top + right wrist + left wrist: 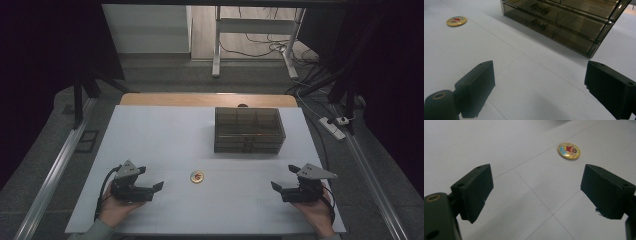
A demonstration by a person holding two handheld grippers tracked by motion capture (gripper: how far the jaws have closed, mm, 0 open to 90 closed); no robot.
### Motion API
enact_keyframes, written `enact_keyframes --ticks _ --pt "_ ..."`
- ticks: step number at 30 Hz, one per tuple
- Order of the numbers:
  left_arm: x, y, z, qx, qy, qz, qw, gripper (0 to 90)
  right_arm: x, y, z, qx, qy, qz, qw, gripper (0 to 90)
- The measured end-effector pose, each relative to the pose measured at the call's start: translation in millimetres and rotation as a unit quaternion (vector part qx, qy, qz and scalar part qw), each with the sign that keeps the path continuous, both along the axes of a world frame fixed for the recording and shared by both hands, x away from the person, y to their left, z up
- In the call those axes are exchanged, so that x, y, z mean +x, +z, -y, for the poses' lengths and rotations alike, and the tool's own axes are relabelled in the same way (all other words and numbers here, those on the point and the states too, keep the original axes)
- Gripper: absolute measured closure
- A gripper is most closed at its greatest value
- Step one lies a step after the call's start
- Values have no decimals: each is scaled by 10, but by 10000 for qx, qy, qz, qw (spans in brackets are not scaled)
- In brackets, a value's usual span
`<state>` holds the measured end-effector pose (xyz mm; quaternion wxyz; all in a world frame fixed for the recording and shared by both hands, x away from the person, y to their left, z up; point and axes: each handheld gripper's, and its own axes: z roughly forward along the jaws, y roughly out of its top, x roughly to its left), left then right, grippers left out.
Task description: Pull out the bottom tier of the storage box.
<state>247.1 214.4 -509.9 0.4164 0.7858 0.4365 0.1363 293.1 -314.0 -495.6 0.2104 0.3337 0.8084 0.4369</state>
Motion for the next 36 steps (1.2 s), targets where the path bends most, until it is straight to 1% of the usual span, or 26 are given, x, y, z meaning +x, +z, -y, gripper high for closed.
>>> enact_keyframes --ticks 4,7,10,15,19,21,23,27,29,31,33,36 --pt "-14 16 -6 -34 53 15 10000 115 -5 -5 -1 21 70 -22 10000 99" --pt "-16 11 11 8 62 17 10000 110 -9 7 14 117 89 -1 9999 100" --pt "-36 -1 26 72 26 30 10000 107 3 8 22 147 92 14 9998 100" --pt "-87 -11 32 64 -19 44 10000 104 -13 21 5 133 67 39 9999 101" --pt "-99 -6 39 58 -65 72 9999 103 -11 11 -2 114 43 42 9999 103" --pt "-106 -6 27 79 17 107 9999 104 -13 -1 -8 104 16 51 9999 112" --pt "-106 -28 28 128 56 66 9999 104 -10 -7 -16 105 46 41 9999 112" --pt "-113 -37 70 124 -25 36 9999 104 -26 -8 -37 67 59 48 9999 113" --pt "-120 -32 91 149 -37 75 9999 104 -35 -3 -45 118 73 48 9999 114" --pt "-123 -34 100 146 -46 66 9999 104 -39 0 -48 163 75 43 9998 116" --pt "-123 -52 117 175 -60 27 9998 104 -44 2 -68 280 117 -5 9995 119" --pt "-116 -60 118 188 -70 21 9998 104 -43 1 -90 264 131 11 9996 122"
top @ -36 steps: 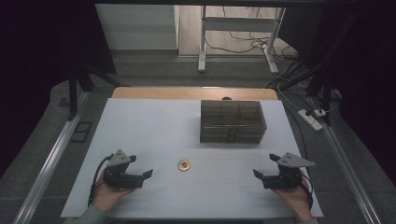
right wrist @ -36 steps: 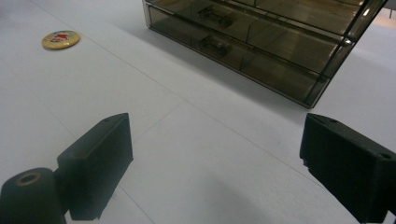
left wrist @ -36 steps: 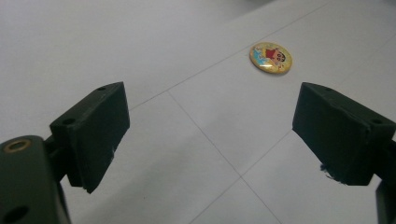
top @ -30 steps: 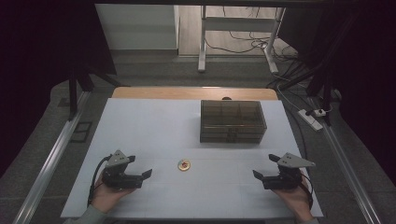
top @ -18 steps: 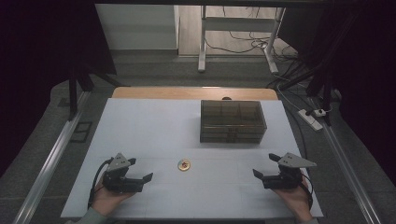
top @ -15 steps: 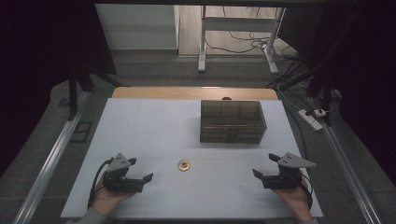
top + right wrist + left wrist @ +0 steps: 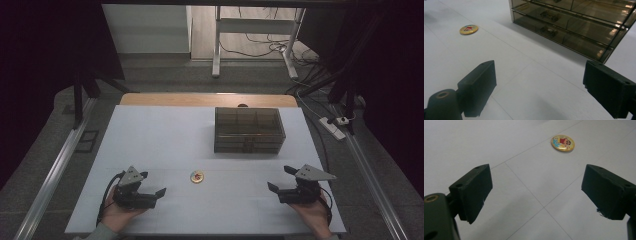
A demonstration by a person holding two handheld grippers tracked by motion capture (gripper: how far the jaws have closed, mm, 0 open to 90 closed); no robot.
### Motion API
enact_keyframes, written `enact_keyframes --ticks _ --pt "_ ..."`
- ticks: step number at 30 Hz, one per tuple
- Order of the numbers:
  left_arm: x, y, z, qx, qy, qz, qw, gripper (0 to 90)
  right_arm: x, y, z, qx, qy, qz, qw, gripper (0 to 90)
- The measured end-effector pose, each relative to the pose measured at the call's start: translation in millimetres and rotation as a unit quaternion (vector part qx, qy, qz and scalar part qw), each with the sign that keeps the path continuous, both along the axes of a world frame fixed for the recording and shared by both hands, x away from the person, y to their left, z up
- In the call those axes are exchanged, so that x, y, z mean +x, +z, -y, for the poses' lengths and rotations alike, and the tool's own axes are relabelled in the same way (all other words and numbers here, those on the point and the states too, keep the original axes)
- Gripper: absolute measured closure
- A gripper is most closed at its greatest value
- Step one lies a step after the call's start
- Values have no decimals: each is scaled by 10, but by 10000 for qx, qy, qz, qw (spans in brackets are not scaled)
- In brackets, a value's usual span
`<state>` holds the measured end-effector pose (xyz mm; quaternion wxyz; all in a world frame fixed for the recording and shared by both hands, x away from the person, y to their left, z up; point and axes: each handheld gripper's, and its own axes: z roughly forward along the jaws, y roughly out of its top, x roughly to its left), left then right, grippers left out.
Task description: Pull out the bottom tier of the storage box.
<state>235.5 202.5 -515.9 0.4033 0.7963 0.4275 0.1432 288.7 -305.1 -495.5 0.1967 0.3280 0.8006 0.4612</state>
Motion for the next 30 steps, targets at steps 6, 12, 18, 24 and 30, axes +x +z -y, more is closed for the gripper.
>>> enact_keyframes --ticks 6,12,18,24,30 --pt "5 -9 1 39 -3 15 10000 105 -1 -12 -93 -17 44 32 10000 128" --pt "12 -21 10 85 -11 -1 10000 105 -10 -17 -152 -47 106 13 9999 130" --pt "14 -25 14 110 -10 4 9999 105 -19 -15 -202 10 115 53 9999 133" --pt "16 -28 19 119 -23 13 9999 105 -32 -13 -276 28 139 97 9999 136" --pt "23 -37 24 146 -23 9 9999 105 -33 -21 -343 10 193 98 9998 138"
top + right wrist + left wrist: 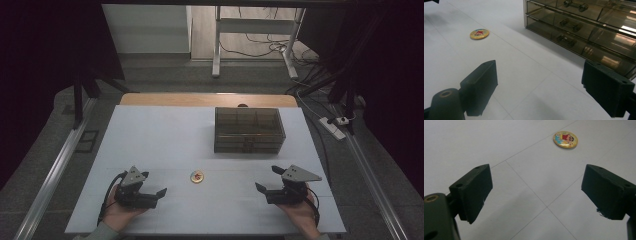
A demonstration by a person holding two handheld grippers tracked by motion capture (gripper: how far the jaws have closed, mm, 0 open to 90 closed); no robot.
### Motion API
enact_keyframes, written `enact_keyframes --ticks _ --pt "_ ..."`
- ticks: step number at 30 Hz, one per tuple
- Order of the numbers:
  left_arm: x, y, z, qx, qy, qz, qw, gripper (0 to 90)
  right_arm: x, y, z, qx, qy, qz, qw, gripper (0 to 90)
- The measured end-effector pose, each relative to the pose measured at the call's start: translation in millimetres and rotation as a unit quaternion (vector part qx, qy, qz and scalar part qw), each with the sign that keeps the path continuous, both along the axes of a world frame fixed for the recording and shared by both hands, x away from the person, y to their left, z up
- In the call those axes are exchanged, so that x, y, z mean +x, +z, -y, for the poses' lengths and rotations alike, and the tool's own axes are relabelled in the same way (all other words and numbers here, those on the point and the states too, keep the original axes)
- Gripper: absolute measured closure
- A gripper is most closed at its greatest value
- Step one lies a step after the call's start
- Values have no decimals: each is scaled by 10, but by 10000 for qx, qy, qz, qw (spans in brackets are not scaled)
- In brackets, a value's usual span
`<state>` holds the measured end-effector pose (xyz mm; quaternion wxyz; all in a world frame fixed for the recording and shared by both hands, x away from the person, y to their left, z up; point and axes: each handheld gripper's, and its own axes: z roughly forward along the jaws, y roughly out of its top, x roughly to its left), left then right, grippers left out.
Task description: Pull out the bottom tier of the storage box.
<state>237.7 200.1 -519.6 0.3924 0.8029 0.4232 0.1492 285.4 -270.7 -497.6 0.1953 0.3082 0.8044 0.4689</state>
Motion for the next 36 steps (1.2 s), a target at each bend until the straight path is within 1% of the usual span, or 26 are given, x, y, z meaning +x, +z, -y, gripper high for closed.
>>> enact_keyframes --ticks 9,15,22,24,26,29,31,36 --pt "5 -5 6 22 -22 -7 10000 105 -8 -9 -78 -18 64 17 10000 142" --pt "6 -6 9 30 -26 -8 10000 106 -4 -30 -153 -96 158 -2 9998 143" --pt "6 -7 10 35 -31 -13 10000 106 -8 -35 -188 -197 136 36 9997 148" --pt "7 -8 11 38 -32 -15 10000 106 -8 -37 -194 -279 140 85 9995 150" --pt "8 -9 12 48 -37 -20 10000 106 -12 -40 -209 -414 147 135 9989 151" --pt "8 -10 13 56 -48 -31 10000 106 -23 -51 -238 -693 180 238 9971 152" --pt "7 -10 14 53 -50 -30 10000 106 -30 -52 -252 -759 189 271 9966 155" --pt "8 -12 17 64 -53 -33 10000 106 -32 -49 -269 -990 198 434 9939 155"
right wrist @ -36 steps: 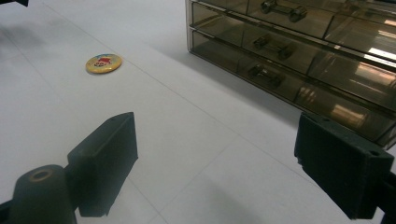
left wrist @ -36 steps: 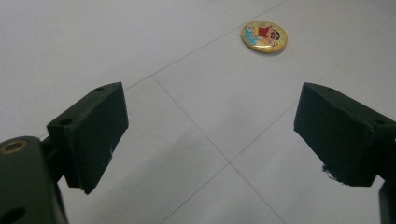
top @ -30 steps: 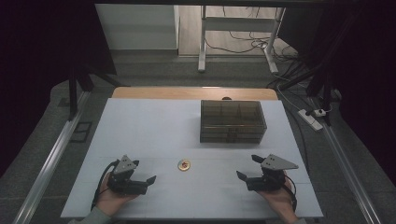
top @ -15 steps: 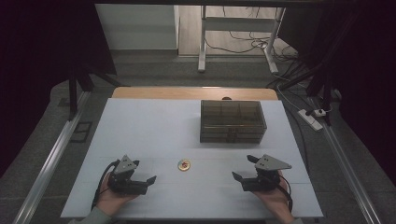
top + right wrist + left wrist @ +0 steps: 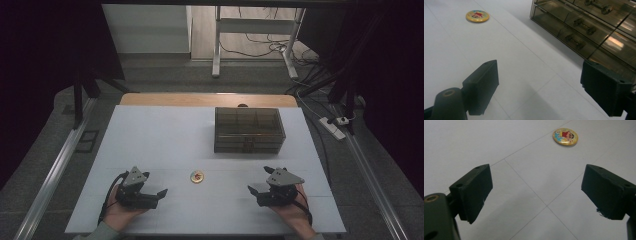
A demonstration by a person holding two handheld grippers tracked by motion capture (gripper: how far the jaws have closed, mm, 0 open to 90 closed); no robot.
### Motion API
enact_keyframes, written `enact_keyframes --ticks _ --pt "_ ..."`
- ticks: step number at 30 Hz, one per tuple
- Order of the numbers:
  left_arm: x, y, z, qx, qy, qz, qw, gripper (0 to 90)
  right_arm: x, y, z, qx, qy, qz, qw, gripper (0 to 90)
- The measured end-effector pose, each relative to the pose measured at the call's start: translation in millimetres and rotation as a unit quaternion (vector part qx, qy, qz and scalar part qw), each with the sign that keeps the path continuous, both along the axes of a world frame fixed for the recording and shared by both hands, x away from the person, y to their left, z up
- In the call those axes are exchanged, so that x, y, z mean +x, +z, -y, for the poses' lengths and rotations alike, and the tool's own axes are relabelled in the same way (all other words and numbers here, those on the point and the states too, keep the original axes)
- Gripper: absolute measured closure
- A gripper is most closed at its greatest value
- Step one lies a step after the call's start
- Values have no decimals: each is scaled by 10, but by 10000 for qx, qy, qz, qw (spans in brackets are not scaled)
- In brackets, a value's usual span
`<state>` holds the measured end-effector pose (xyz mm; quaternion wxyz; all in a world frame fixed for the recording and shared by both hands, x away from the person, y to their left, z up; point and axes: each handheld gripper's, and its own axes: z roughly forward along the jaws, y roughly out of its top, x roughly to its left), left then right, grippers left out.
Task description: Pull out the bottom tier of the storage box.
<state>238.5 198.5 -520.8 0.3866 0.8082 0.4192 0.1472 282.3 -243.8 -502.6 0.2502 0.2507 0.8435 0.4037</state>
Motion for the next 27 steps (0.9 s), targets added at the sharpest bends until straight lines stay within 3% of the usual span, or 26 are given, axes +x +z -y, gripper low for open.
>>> enact_keyframes --ticks 12,17,22,27 --pt "7 -5 5 18 -9 -7 10000 106 0 6 -39 -469 7 251 9986 160" --pt "9 -8 10 31 -15 -11 10000 106 -22 8 -82 -866 21 510 9949 160" --pt "11 -12 12 29 -7 -16 10000 106 -30 10 -117 -1095 31 741 9912 164" --pt "13 -13 15 40 -8 -18 10000 106 -14 8 -135 -1289 33 823 9882 165"
